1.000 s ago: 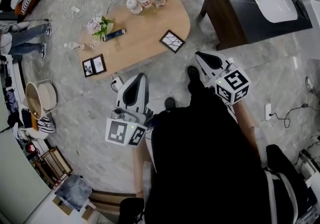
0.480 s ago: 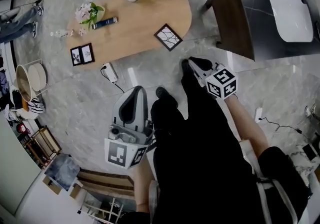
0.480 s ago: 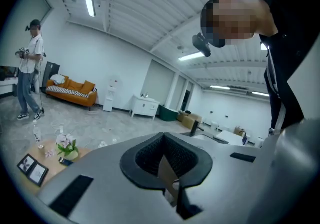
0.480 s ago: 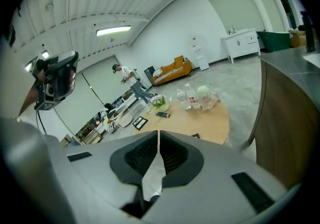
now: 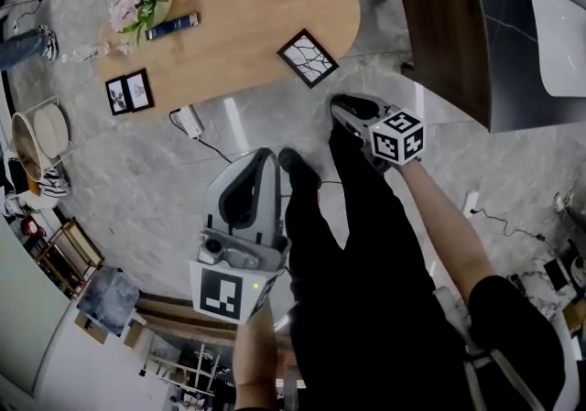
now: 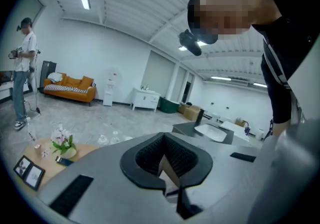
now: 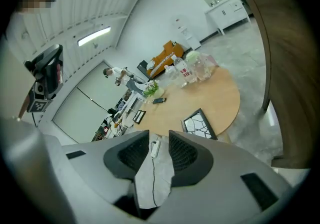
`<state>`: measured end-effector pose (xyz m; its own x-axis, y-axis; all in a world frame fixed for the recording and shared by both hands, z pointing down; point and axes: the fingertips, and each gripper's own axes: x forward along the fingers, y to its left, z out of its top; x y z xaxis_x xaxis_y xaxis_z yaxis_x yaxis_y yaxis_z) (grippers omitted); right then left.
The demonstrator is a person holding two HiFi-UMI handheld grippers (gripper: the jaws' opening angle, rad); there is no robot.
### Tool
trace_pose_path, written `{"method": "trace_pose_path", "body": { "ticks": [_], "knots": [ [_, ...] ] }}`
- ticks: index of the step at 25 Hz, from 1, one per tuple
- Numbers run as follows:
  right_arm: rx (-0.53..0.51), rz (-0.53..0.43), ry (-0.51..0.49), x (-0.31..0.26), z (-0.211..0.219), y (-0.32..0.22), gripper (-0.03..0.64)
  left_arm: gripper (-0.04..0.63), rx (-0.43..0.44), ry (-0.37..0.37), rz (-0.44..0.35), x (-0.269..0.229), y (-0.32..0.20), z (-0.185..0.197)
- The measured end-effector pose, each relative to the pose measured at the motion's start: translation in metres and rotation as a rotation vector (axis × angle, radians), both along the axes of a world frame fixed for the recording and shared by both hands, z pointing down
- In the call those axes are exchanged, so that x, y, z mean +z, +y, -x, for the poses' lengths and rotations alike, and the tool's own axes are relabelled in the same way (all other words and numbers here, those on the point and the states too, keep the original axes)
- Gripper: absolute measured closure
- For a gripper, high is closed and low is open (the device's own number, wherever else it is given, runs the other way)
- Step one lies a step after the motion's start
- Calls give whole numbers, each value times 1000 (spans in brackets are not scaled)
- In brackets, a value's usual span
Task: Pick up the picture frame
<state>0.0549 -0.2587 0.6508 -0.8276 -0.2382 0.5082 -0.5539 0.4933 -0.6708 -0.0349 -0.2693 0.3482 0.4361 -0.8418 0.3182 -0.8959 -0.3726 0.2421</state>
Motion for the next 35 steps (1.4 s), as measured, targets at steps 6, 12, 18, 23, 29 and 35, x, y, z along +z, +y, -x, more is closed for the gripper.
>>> {"method": "trace_pose_path", "body": {
  "ticks": [6, 12, 18, 23, 29, 35],
  "knots": [
    [19, 169, -25, 73, 15, 7, 423, 583, 22, -11, 32, 37, -10, -6],
    [39, 304, -74, 136, 30, 13, 400, 583, 33, -28, 90, 80, -10, -1],
    [94, 397, -125, 185, 41, 10, 391, 583, -3, -18, 111, 113, -13, 14],
    [144, 453, -157, 211, 53, 0, 380, 583, -27, 4, 133, 139, -12, 21],
    [177, 494, -184, 229, 66, -15, 379, 583, -45, 20, 162, 158, -8, 22],
    [177, 518, -208, 237, 77, -18, 379, 583, -56, 23, 174, 166, -6, 28]
  ]
}}
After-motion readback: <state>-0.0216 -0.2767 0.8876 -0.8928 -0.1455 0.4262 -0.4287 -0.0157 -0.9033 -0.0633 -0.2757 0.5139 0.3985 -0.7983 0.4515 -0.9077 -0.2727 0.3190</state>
